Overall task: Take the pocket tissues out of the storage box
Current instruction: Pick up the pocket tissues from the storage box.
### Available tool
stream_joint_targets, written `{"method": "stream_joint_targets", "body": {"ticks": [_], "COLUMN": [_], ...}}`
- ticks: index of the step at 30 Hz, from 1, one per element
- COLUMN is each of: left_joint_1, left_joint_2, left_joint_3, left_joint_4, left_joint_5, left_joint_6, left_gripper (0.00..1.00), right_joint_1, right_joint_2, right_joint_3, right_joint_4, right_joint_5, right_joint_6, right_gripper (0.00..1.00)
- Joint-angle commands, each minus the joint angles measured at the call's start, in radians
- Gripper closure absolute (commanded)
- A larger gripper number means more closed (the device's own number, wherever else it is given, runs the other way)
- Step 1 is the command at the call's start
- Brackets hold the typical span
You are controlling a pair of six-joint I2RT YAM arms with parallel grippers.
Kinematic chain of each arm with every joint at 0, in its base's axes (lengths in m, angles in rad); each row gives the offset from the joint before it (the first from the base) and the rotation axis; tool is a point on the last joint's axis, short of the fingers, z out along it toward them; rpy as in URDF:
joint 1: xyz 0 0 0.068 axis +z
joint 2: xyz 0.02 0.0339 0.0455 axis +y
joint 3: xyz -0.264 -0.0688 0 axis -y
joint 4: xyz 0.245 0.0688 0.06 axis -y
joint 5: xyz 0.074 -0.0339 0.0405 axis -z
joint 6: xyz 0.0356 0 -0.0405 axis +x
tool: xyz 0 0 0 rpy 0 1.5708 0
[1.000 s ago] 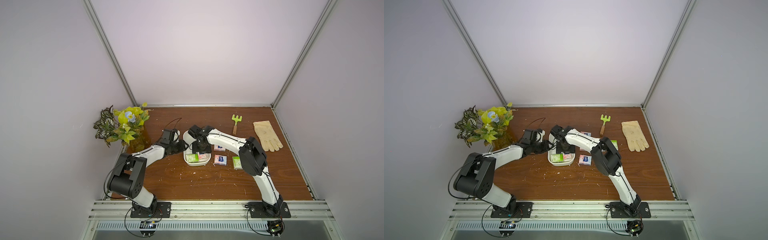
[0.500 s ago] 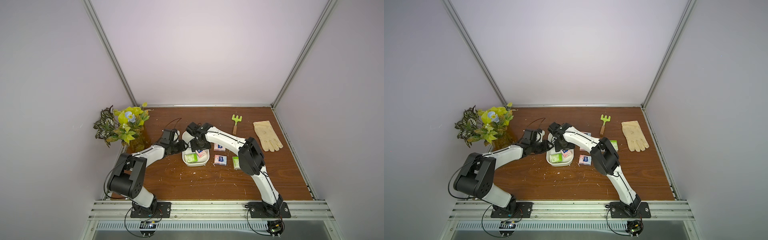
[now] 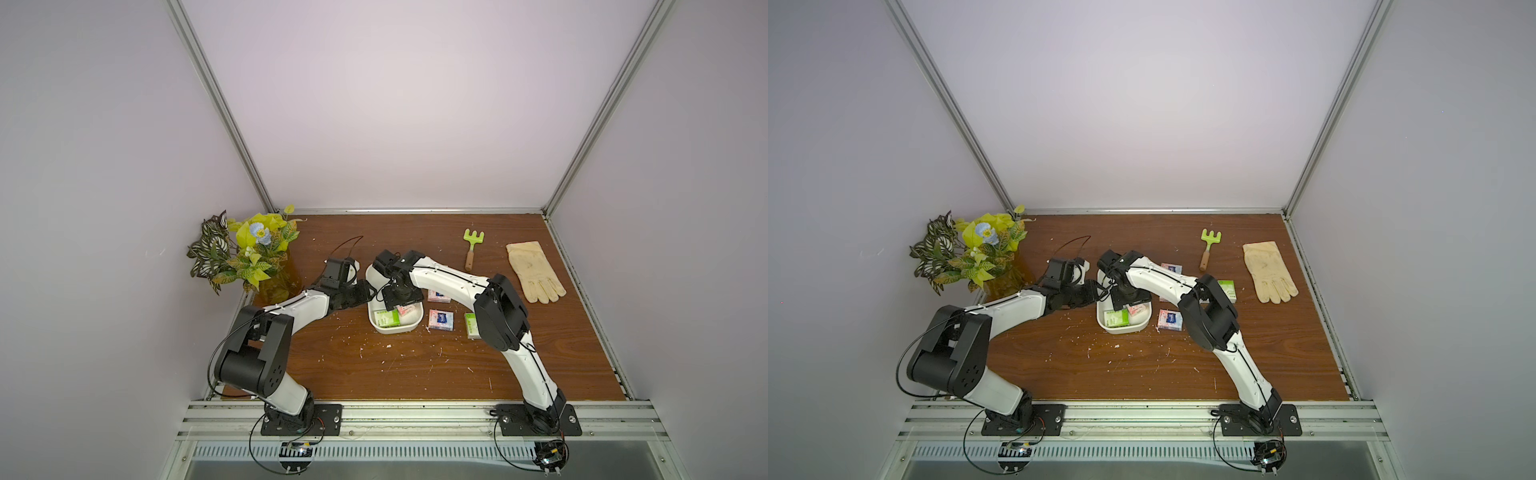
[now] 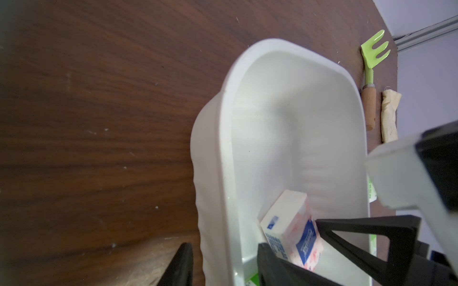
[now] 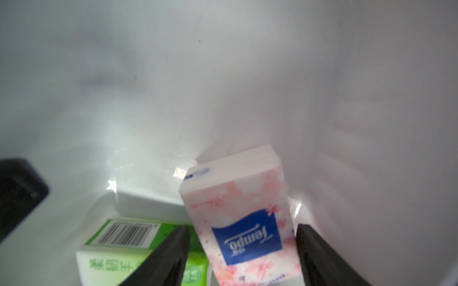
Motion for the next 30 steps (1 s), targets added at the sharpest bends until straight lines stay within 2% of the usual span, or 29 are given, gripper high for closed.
{"method": "stream_joint_targets", "body": {"ticks": [1, 4, 6, 7, 21, 30], "left_joint_1": [-0.006, -0.008, -0.008, -0.007, -0.007, -0.007], "left_joint_2": [0.005, 0.005, 0.005, 0.005, 0.006, 0.008], "left_joint_3": [0.012, 0.013, 0.013, 0.013, 0.017, 0.022], "left_joint_4": [-0.018, -0.019, -0.020, -0.021, -0.026, -0.027], "left_joint_5": [-0.007, -0.009, -0.009, -0.009, -0.012, -0.013], "left_joint_6": [0.021, 0.022, 0.022, 0.022, 0.022, 0.025], "left_gripper": [0.61, 0.61, 0.61, 0.61, 0.61, 0.61], "right_joint_1": [-0.005, -0.007, -0.010, -0.011, -0.011, -0.011], "right_joint_2": [-0.002, 0.001, 0.007, 0.013, 0.060, 0.040], "right_joint_3": [-0.017, -0.020, -0.017, -0.014, -0.010, 0.017], "right_joint_4": [-0.001, 0.012, 0.018, 0.019, 0.041, 0.028], "right_joint_5": [-0.002, 0.006, 0.001, -0.001, -0.024, -0.008], "right_joint_6": [-0.024, -0.034, -0.037, -0.038, -0.064, -0.069], "right_gripper": [0.25, 0.29, 0.41, 0.43, 0.39, 0.41]}}
